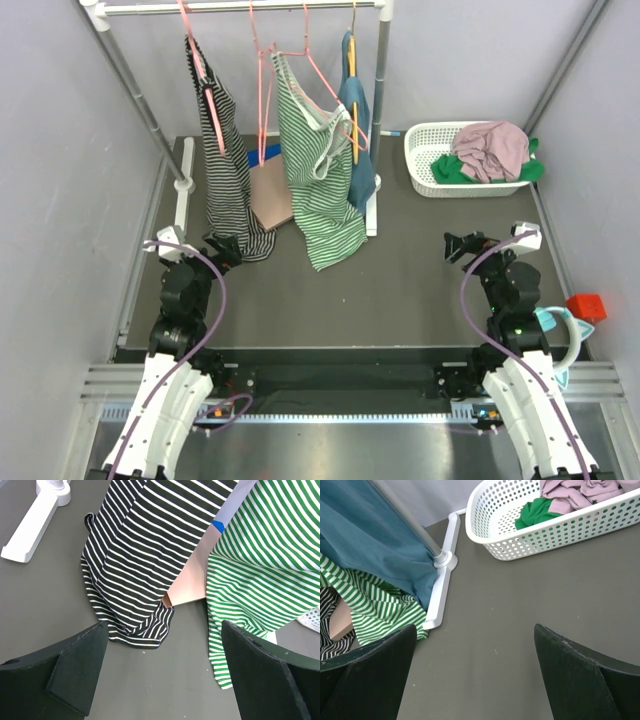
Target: Place the tank top on the hanger
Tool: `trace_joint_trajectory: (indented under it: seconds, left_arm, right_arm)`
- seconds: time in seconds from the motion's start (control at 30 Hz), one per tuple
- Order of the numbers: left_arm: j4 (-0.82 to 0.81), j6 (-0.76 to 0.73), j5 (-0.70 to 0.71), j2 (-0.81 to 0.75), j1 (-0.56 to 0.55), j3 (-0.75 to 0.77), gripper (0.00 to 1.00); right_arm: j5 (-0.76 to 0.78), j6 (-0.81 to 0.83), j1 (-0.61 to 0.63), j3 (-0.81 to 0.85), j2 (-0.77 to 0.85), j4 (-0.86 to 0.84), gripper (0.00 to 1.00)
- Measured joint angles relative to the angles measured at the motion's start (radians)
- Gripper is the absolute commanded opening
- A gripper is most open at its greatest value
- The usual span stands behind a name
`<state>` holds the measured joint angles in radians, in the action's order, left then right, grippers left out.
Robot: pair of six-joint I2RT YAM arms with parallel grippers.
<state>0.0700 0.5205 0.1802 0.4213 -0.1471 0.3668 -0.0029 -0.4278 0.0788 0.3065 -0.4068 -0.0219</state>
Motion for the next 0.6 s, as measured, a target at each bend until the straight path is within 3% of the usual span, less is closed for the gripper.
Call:
trace_joint_trajectory:
  seconds: [0.37,0.6]
  left_arm:
    - [-0.01,0.004,-0.034,0.009,0.0,-0.002,0.99]
    - [-0.01,0.005,-0.076,0.018,0.0,-0.01,0.99]
  right_arm:
    - [0.098,0.009,0.0,0.043,0.002,0.106,1.0]
    - [0.237,0.035,0.0,0.305,-0.057,0.239,1.0]
